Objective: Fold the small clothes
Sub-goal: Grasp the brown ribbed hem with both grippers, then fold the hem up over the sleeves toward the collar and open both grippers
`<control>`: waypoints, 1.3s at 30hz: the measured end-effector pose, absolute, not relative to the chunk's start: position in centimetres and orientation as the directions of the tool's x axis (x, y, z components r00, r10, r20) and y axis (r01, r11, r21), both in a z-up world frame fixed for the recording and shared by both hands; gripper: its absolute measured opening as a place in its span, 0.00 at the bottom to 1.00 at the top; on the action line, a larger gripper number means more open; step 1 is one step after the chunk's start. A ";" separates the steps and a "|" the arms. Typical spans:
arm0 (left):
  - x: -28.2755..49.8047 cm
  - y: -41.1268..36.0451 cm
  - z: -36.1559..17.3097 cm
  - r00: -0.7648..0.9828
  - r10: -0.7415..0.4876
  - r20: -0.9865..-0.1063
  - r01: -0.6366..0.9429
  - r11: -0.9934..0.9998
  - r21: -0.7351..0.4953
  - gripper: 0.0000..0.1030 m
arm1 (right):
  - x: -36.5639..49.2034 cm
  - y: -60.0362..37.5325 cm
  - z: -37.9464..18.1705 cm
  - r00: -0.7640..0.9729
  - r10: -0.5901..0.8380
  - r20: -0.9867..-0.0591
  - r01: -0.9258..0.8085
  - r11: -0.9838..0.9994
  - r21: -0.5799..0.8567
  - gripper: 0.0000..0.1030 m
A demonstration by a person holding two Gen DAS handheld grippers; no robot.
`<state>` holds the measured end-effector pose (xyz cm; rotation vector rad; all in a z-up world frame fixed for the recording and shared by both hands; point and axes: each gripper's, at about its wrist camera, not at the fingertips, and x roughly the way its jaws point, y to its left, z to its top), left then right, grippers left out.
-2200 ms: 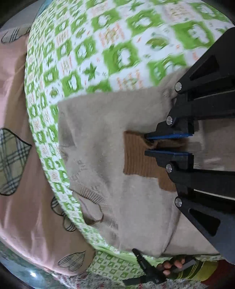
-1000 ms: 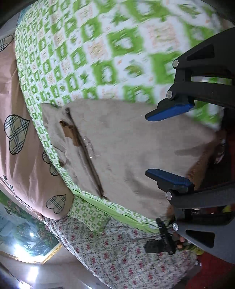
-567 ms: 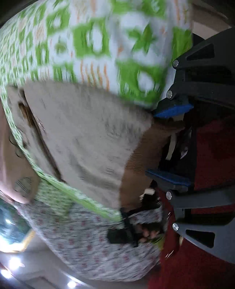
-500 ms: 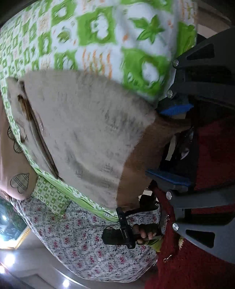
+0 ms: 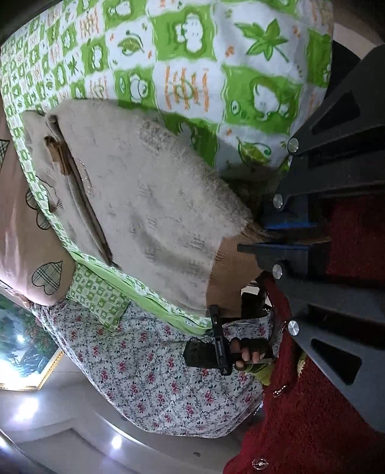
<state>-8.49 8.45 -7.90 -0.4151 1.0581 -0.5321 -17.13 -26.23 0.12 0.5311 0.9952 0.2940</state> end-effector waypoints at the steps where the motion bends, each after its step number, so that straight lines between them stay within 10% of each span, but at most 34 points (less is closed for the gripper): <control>1: -8.7 8.5 -7.8 0.395 -0.595 -0.700 0.220 0.801 -0.557 0.13 | -17.2 -26.3 0.2 0.519 0.470 -0.714 0.003 0.834 0.552 0.08; 21: -9.5 10.8 -1.7 0.597 -0.621 -0.508 0.237 0.741 -0.628 0.06 | -15.2 -29.4 3.3 0.648 0.530 -0.547 -0.034 0.737 0.675 0.08; 39: 8.1 9.8 6.8 0.783 -0.530 -0.327 0.262 0.757 -0.599 0.05 | 2.0 -36.1 10.1 0.808 0.413 -0.419 -0.098 0.797 0.596 0.08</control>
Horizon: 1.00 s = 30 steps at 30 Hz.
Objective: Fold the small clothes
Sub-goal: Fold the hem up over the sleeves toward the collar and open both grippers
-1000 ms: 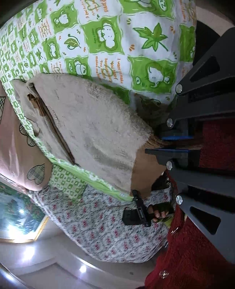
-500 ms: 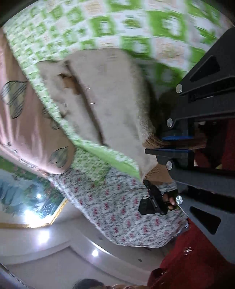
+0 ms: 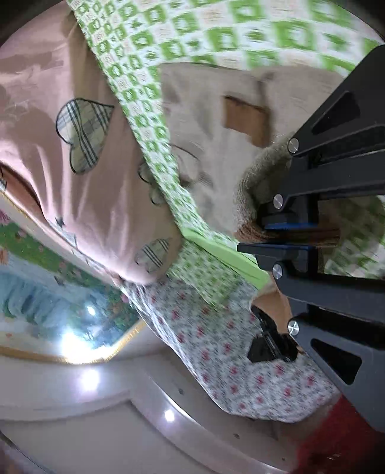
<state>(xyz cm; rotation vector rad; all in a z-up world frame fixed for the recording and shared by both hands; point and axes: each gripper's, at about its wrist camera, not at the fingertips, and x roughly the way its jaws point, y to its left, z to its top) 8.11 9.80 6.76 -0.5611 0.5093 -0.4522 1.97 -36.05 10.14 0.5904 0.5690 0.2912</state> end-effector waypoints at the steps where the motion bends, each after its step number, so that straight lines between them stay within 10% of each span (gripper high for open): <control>1: 9.7 9.7 7.0 0.788 -0.517 -0.333 0.253 0.766 -0.591 0.05 | 3.0 -36.6 10.0 0.814 0.393 -0.427 -0.076 0.802 0.593 0.08; 18: 28.6 8.1 -2.3 0.705 -0.371 -0.604 0.020 0.862 -0.507 0.07 | 15.3 -45.3 -0.1 0.690 0.105 -0.716 0.380 0.790 0.481 0.10; 25: 24.5 7.8 -2.2 0.673 -0.404 -0.620 0.064 0.866 -0.495 0.17 | 11.8 -45.3 2.1 0.712 0.052 -0.701 0.417 0.771 0.481 0.36; 30: 20.5 1.9 -1.5 0.576 -0.507 -0.641 0.248 0.856 -0.453 0.25 | 10.5 -39.2 4.5 0.727 0.164 -0.667 0.198 0.880 0.432 0.36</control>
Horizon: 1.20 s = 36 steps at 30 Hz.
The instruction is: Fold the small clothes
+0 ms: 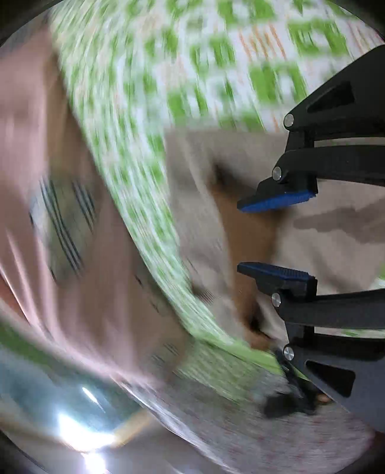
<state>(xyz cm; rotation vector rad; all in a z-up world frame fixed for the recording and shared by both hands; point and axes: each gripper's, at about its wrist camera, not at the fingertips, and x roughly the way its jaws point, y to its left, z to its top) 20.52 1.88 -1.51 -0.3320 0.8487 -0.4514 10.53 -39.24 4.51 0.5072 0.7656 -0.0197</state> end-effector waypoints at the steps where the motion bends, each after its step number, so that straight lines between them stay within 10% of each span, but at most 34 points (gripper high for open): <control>1: 20.6 0.0 -1.7 0.545 -0.514 -0.662 0.286 0.856 -0.430 0.25 | 11.3 -37.2 3.9 0.682 0.228 -0.695 0.128 0.898 0.421 0.36; 12: 31.0 -3.3 -3.0 0.477 -0.409 -0.778 0.301 0.908 -0.292 0.17 | 21.5 -33.7 -2.2 0.393 0.194 -0.899 0.000 0.977 0.211 0.34; 17: 33.9 2.6 -2.1 0.590 -0.267 -0.762 0.134 0.963 -0.233 0.20 | 22.0 -42.0 -0.3 0.521 0.012 -0.853 0.297 0.935 0.195 0.34; 21: 33.7 9.0 -2.9 0.631 -0.351 -0.692 0.025 0.900 -0.435 0.19 | 18.6 -45.9 1.0 0.607 -0.086 -0.790 0.464 0.846 0.264 0.34; 36: 18.4 12.0 -3.4 0.675 -0.332 -0.659 -0.042 0.874 -0.484 0.26 | 7.4 -39.0 1.4 0.639 -0.044 -0.768 0.428 0.850 0.307 0.42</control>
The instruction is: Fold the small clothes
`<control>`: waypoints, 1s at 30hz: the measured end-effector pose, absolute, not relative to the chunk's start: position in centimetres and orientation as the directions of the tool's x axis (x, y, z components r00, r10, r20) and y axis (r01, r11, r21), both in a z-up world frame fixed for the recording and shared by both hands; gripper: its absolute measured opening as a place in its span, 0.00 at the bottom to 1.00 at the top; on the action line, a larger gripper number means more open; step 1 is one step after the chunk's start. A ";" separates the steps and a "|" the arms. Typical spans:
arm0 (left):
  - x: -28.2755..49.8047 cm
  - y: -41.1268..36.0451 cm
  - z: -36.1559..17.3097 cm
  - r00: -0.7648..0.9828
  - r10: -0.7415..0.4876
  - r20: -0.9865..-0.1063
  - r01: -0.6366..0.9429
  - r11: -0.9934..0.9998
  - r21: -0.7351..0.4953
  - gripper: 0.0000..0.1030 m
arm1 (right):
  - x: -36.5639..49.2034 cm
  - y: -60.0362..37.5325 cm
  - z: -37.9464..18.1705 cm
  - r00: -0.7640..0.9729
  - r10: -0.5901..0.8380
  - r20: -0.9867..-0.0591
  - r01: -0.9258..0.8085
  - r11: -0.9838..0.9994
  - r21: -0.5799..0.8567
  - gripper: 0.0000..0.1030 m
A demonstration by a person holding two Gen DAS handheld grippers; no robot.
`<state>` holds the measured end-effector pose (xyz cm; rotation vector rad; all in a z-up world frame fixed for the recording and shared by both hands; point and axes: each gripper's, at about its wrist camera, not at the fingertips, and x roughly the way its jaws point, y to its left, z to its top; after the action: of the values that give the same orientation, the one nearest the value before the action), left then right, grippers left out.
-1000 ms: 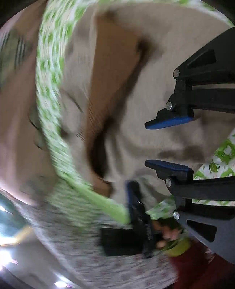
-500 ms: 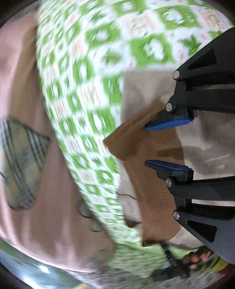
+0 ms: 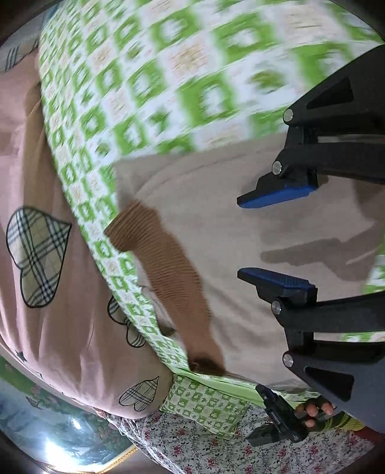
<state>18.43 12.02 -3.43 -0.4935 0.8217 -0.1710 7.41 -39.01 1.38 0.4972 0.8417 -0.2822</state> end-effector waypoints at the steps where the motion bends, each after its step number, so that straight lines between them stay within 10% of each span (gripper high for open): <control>1: 17.1 12.0 -3.4 0.674 -0.337 -0.658 -0.047 0.868 -0.494 0.30 | 6.4 -38.8 1.4 0.645 -0.039 -0.763 0.434 0.841 0.324 0.42; 20: 8.2 7.2 -6.0 0.622 -0.476 -0.622 -0.100 0.739 -0.666 0.66 | 1.2 -32.7 2.2 0.666 0.025 -0.745 0.390 0.840 0.376 0.52; 30: 12.1 8.9 -6.5 0.698 -0.427 -0.575 -0.177 0.675 -0.716 0.70 | 0.9 -30.9 1.4 0.655 0.075 -0.752 0.362 0.843 0.398 0.52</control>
<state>12.12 8.85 -6.51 -0.8395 0.8086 -0.1598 0.91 -30.93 1.45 0.5603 0.8520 -0.1727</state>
